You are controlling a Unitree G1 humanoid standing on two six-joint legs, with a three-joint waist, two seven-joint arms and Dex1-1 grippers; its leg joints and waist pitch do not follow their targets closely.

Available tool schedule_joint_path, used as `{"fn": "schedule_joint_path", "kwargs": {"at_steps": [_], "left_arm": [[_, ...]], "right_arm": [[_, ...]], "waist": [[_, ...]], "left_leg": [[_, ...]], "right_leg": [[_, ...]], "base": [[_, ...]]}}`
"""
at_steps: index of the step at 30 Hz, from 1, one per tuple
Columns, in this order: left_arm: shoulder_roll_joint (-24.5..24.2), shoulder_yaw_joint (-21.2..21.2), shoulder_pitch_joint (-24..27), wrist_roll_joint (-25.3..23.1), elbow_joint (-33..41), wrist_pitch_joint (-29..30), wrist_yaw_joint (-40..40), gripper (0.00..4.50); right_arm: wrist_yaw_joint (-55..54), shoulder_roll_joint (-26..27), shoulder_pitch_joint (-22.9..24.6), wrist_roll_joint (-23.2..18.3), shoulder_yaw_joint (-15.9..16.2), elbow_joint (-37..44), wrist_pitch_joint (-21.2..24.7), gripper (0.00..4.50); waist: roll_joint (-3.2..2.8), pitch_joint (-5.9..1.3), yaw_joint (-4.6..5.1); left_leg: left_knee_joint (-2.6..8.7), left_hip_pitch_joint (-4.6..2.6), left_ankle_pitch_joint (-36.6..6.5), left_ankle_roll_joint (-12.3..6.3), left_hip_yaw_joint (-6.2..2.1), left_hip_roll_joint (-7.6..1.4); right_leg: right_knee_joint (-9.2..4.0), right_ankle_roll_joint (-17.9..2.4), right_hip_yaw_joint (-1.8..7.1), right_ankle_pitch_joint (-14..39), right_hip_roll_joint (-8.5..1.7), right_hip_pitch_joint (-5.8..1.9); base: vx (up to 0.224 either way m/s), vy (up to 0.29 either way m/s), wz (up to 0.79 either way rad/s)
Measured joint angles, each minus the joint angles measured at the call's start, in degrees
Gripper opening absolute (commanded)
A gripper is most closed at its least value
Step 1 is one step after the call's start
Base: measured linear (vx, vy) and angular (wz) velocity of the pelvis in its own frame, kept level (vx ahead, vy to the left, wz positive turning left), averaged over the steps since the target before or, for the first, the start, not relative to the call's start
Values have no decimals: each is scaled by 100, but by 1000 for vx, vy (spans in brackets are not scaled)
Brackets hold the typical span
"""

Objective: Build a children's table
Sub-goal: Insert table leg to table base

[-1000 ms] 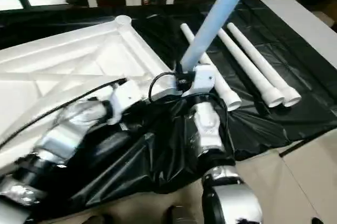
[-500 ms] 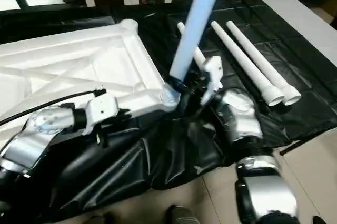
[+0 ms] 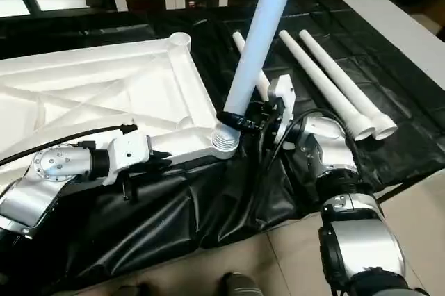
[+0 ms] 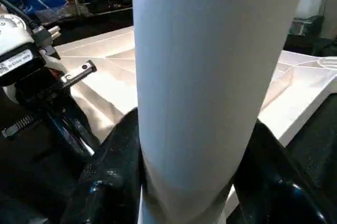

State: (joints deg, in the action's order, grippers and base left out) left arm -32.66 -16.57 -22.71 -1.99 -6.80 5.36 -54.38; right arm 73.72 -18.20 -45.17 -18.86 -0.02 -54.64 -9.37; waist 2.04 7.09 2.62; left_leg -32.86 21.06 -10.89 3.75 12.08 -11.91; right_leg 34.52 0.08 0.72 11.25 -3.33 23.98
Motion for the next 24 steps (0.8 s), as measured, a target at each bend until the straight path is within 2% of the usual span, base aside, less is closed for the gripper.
{"fn": "schedule_joint_path", "kwargs": {"at_steps": [8,18,24], "left_arm": [[-25,9,29,0,-55,43,-6,0],[-48,59,68,0,-94,50,-10,0],[-61,63,121,-19,-93,65,-8,0]], "right_arm": [[-108,22,-87,188,186,-150,-18,184],[-172,115,-229,381,259,-280,-27,184],[-197,191,-222,585,342,-279,-290,184]], "waist": [[32,-60,37],[57,-82,76],[86,-116,108]], "left_leg": [[-3,-13,-4,6,-1,-2],[-4,-32,-20,36,-2,-4],[-2,-53,-21,37,-2,-4]], "right_leg": [[4,-2,0,1,1,-10],[18,-4,-1,0,2,-11],[18,-5,0,3,2,-23]], "base": [[0,0,0],[0,0,0],[0,0,0]]}}
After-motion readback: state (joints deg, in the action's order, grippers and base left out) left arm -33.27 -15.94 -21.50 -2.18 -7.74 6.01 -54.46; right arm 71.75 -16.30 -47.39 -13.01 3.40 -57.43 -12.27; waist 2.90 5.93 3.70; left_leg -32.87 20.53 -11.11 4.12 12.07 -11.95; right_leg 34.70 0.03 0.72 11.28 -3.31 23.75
